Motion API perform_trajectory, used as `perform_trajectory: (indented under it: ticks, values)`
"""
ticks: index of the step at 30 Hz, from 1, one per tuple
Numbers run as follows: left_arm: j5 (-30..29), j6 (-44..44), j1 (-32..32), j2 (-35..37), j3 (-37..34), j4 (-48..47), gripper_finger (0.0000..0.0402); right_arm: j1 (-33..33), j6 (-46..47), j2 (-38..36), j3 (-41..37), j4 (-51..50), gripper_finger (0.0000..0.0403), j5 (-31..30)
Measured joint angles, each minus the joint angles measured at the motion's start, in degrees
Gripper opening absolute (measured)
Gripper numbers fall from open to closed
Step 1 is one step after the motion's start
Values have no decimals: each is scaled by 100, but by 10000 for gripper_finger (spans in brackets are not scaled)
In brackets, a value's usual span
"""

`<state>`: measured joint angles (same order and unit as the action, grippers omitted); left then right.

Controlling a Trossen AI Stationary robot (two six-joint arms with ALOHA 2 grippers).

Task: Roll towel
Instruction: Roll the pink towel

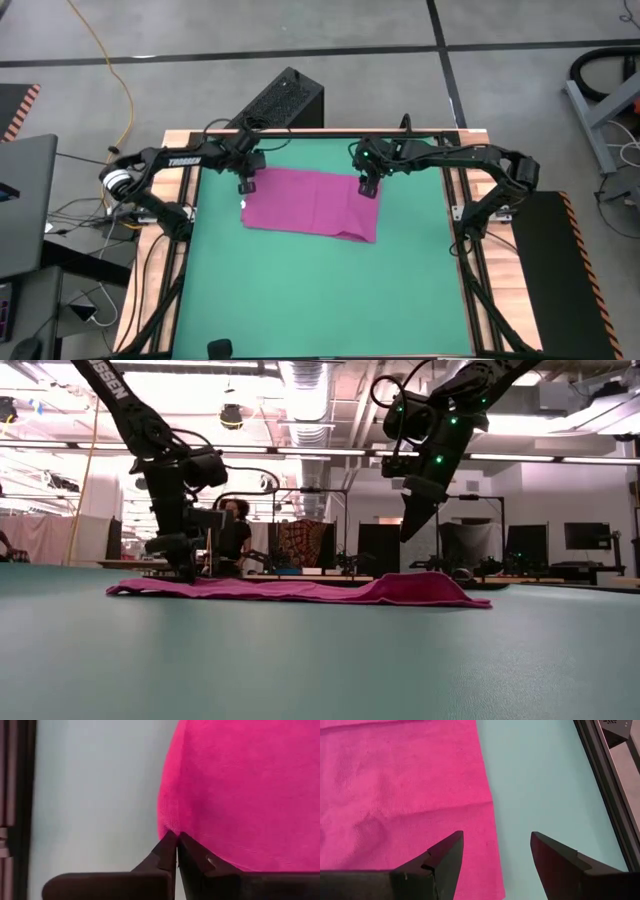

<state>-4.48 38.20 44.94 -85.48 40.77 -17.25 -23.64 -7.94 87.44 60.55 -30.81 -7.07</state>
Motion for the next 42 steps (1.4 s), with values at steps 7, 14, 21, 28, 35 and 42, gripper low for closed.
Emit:
perform_trajectory:
  ticks: [7, 14, 21, 28, 35, 42]
  values:
    - [-355, -339, -358, 838, -2, -347, 0, 4, 7, 0, 0, 3, 255, 0]
    - [-368, -926, -584, 1912, -2, -893, 0, 11, 4, 0, 0, 7, 255, 15]
    - [-327, -1403, -639, 2662, 0, -1125, 0, 180, -160, 2, -3, 263, 255, 395]
    - [253, -1920, -631, 2842, -1, -1253, 0, 604, -1023, 4, -7, 1868, 255, 588]
    - [362, -2144, -698, 2842, 0, -1392, 0, 952, -1418, 310, 2, 3741, 255, 593]
    - [771, -2402, -1032, 2840, 191, -1399, 0, 1156, -1633, 1286, 372, 4687, 255, 824]
